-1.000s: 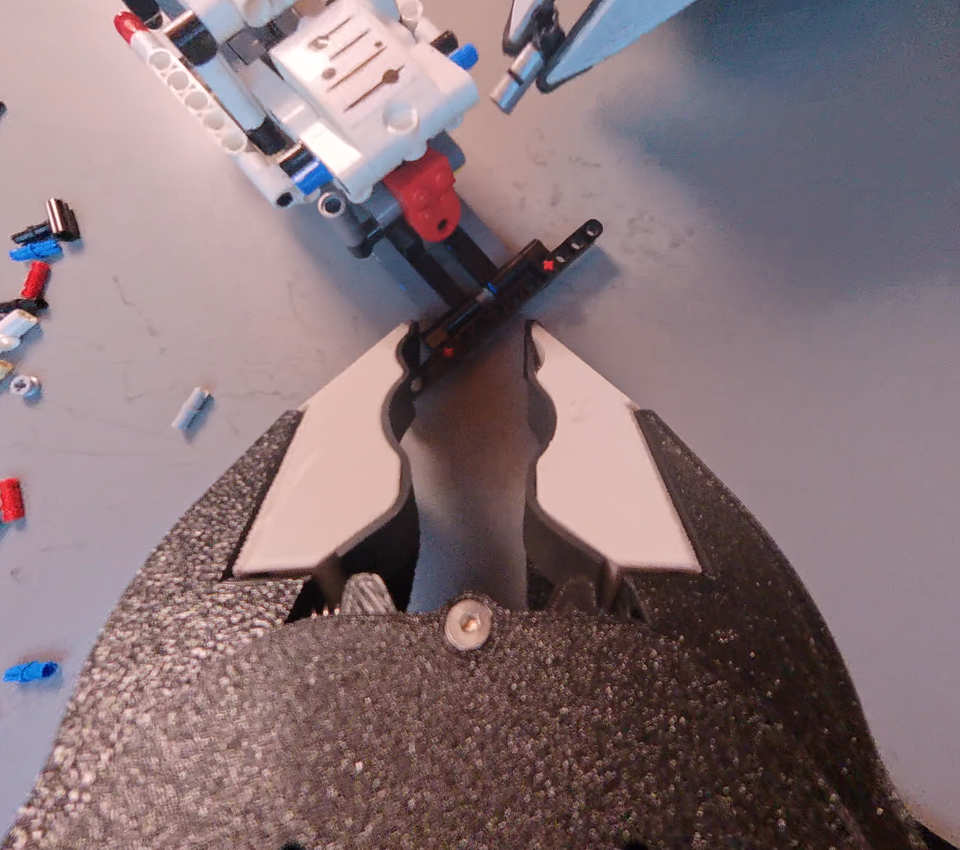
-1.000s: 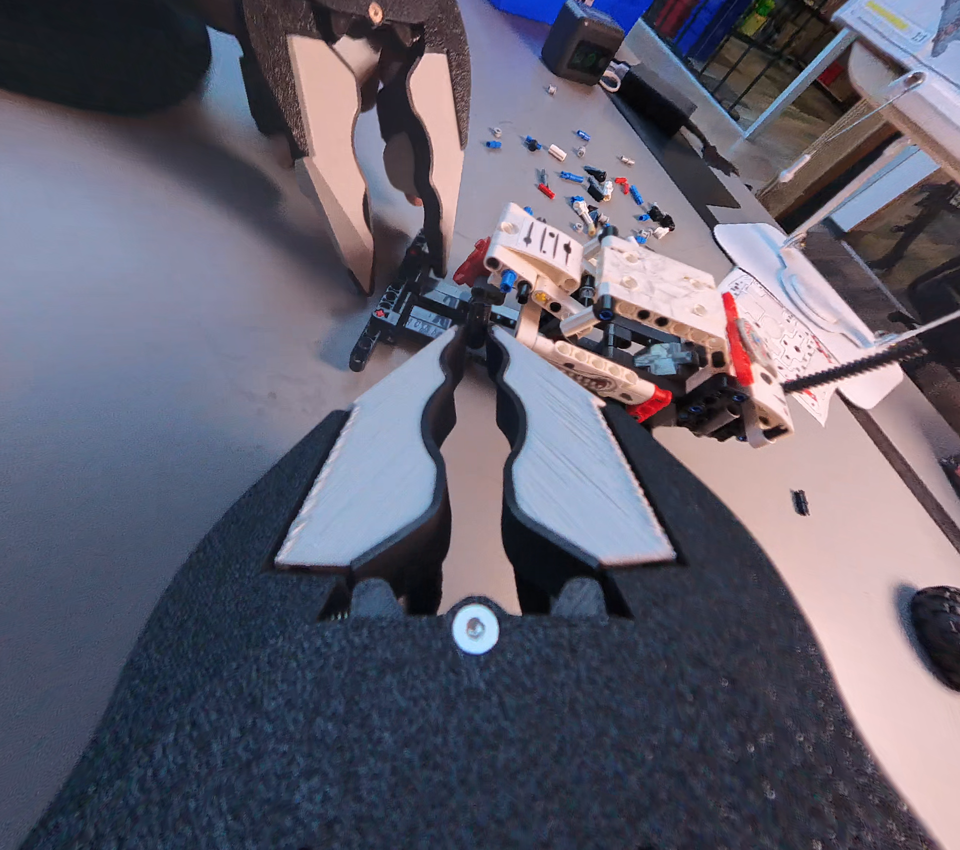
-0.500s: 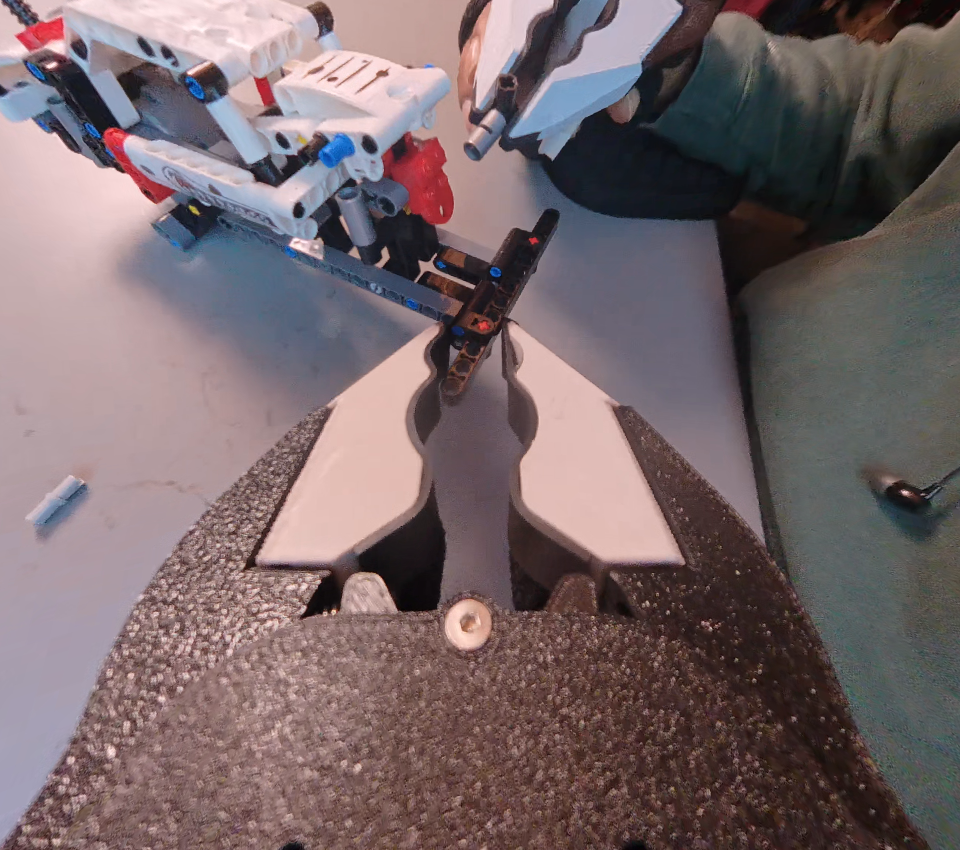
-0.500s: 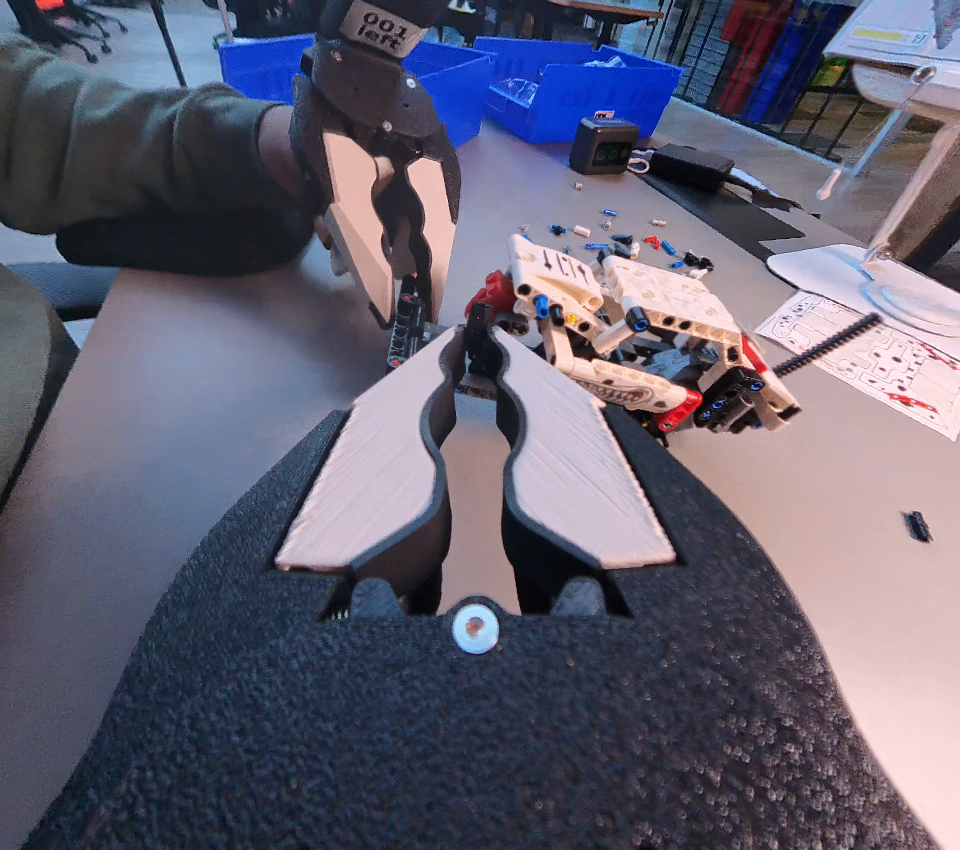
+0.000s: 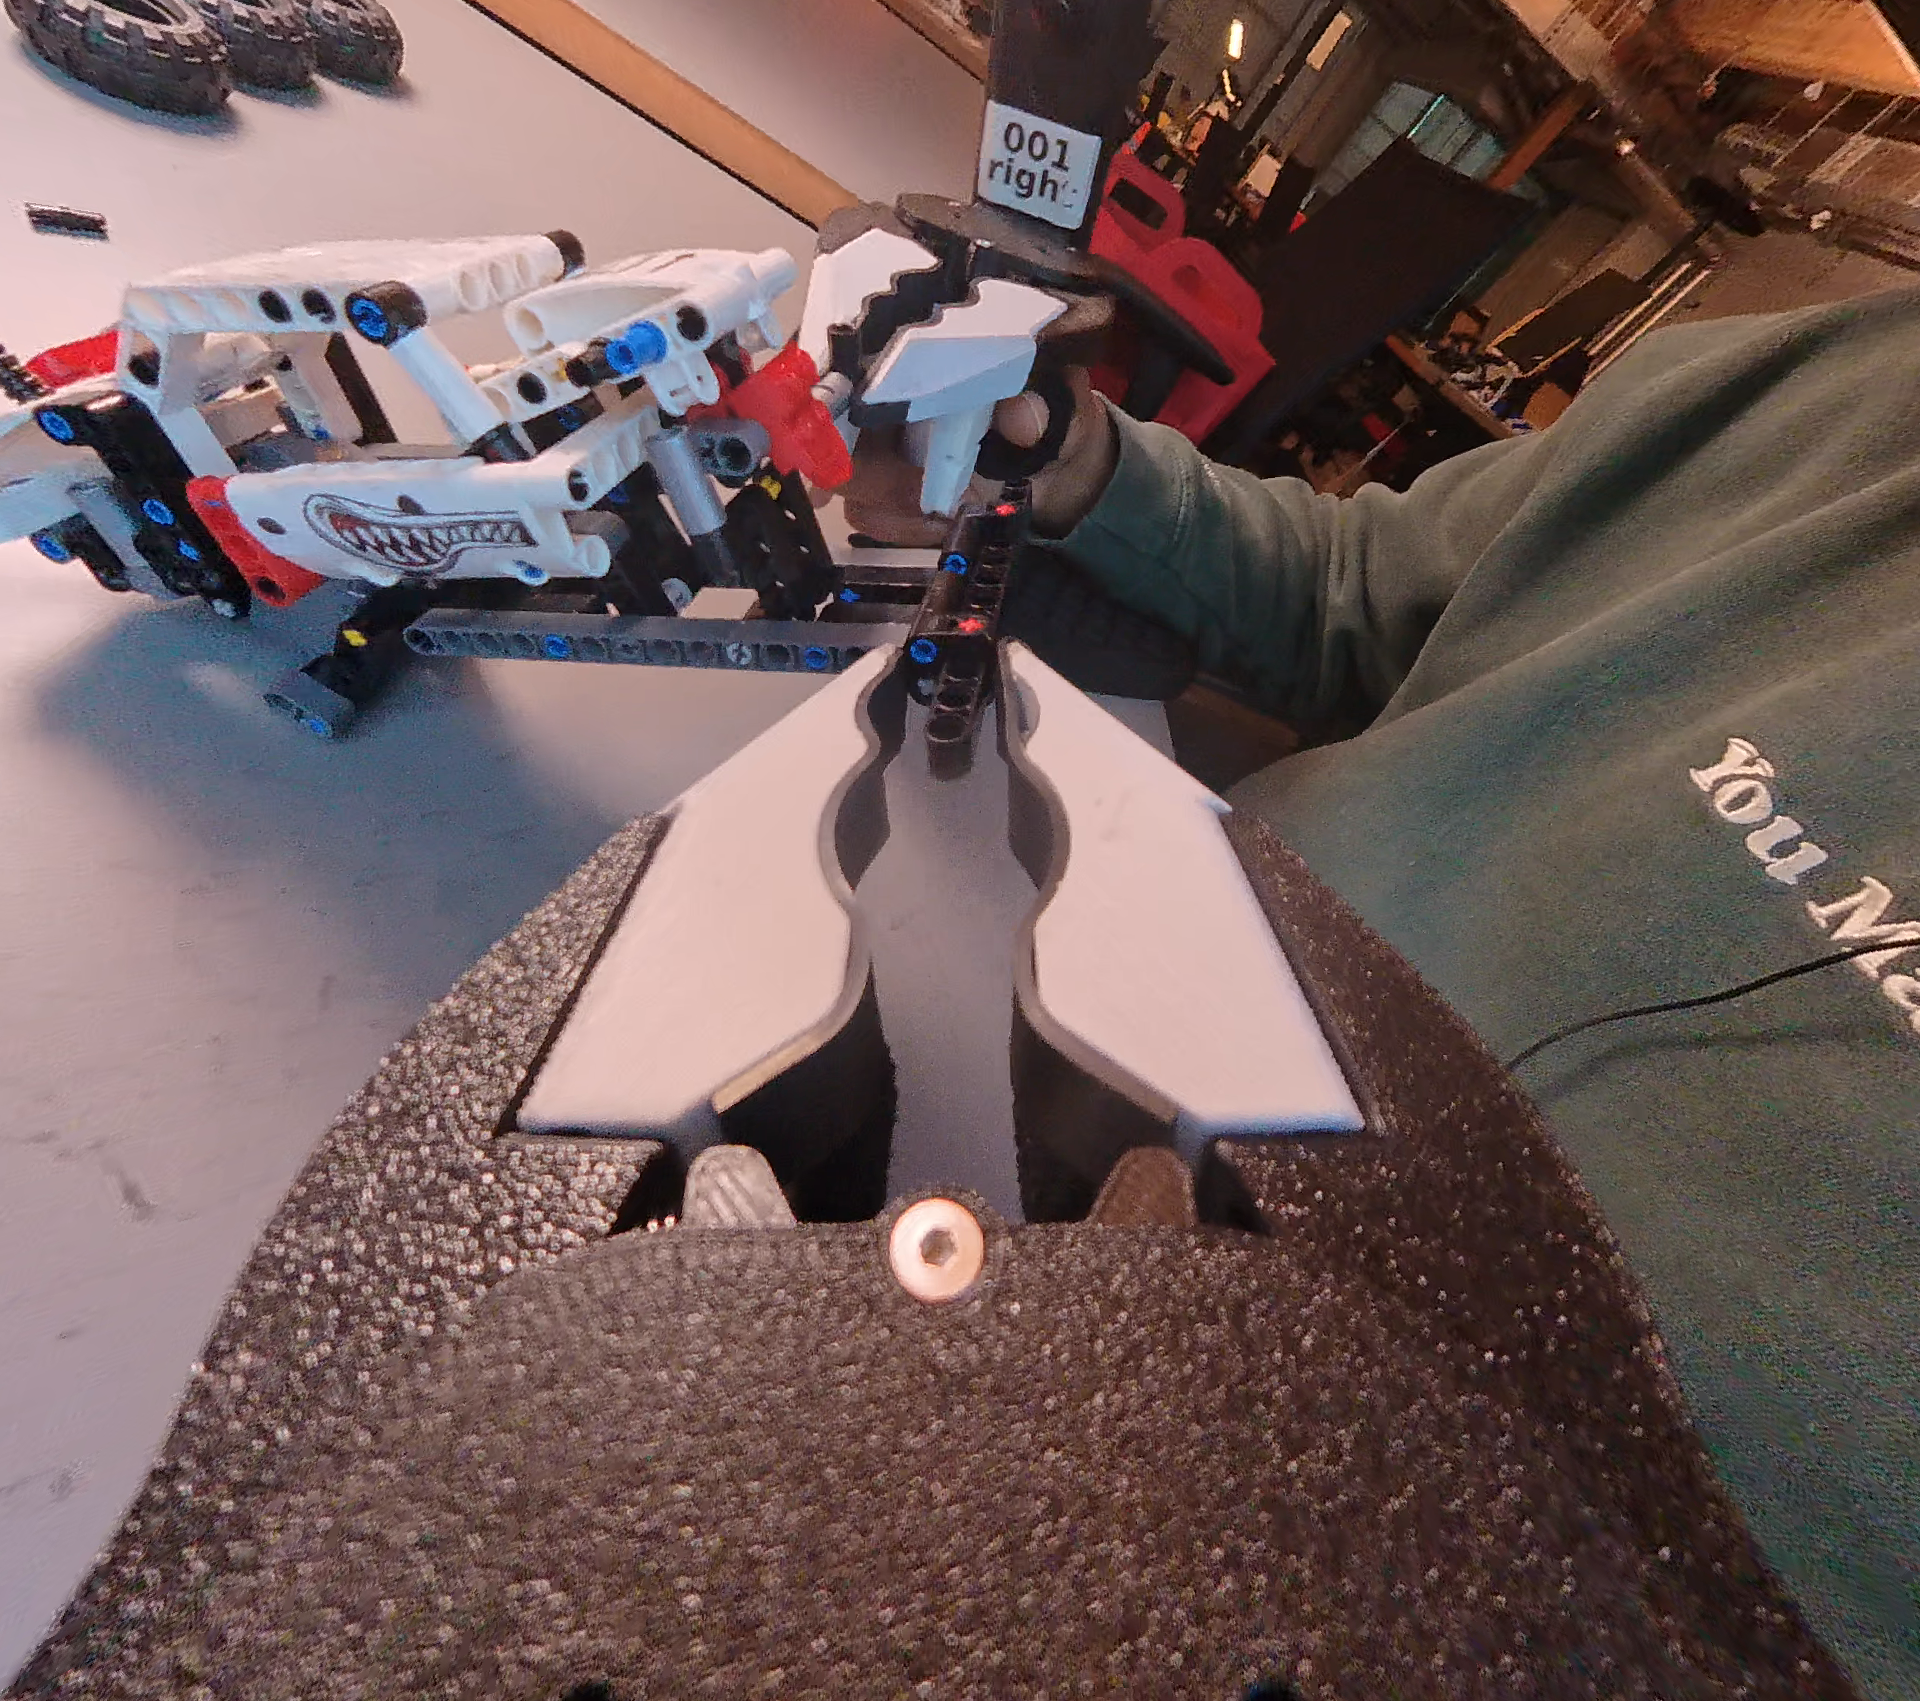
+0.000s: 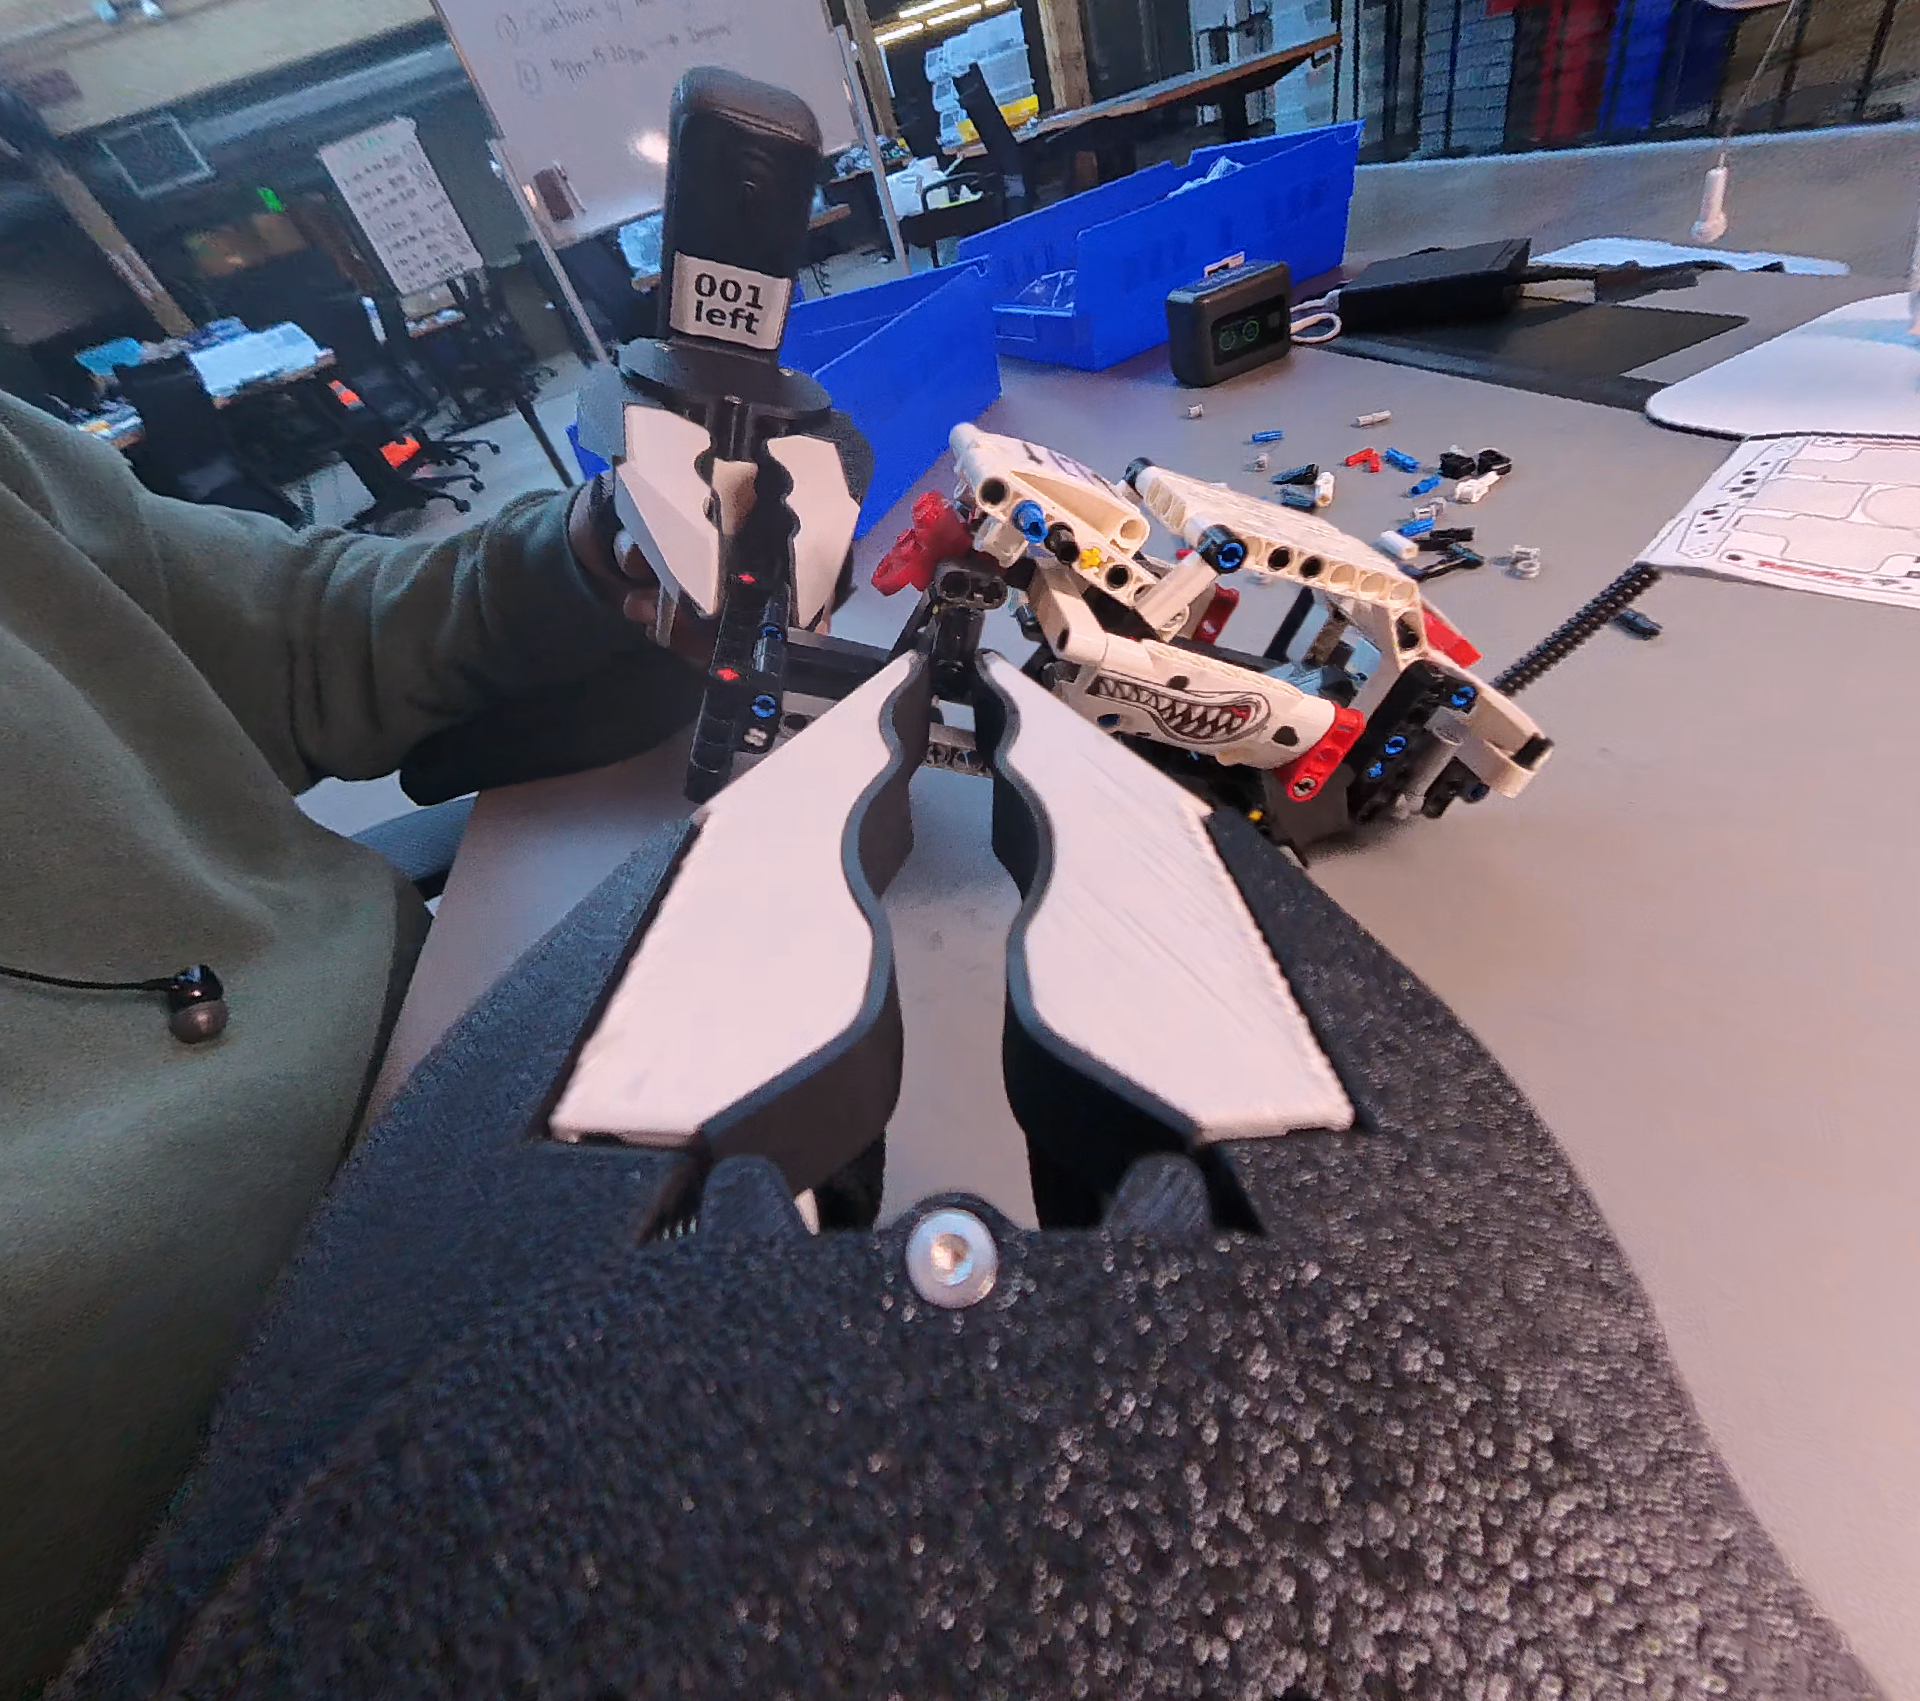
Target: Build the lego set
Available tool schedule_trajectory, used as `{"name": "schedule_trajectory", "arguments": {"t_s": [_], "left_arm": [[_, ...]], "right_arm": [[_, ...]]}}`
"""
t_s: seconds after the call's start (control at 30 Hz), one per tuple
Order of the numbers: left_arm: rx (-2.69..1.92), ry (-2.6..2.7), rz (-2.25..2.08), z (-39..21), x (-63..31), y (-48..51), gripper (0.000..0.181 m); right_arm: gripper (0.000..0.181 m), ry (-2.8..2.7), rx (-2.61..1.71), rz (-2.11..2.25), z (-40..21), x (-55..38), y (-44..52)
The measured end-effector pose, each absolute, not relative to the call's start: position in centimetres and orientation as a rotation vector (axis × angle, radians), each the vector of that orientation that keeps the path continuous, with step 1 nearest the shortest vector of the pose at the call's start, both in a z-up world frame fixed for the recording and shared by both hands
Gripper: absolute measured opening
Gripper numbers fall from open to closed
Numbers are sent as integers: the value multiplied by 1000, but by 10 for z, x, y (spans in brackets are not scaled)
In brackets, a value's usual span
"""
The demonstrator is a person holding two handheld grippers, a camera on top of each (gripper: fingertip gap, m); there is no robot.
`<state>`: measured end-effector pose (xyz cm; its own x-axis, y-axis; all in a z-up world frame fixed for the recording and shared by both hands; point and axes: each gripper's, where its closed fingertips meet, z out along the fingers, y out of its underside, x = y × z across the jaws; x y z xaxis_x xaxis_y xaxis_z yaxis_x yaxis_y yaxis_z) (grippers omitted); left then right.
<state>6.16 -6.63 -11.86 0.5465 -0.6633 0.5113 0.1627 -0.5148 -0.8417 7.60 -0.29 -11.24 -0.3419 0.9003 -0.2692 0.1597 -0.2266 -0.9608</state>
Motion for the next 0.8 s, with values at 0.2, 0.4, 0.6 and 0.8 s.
{"name": "schedule_trajectory", "arguments": {"t_s": [0.2,0.4,0.6,0.8], "left_arm": [[-1780,351,-1147,-109,62,-65,16],[-1722,293,-1178,-98,64,-63,16],[-1681,259,-1215,-92,67,-64,15],[-1665,248,-1238,-92,66,-66,15]], "right_arm": [[7,-1351,-1362,1876,-107,75,-4],[7,-1213,-1434,2154,-102,74,-1],[7,-998,-1341,2514,-80,84,8],[7,-1023,-1216,2603,-71,90,1]]}}
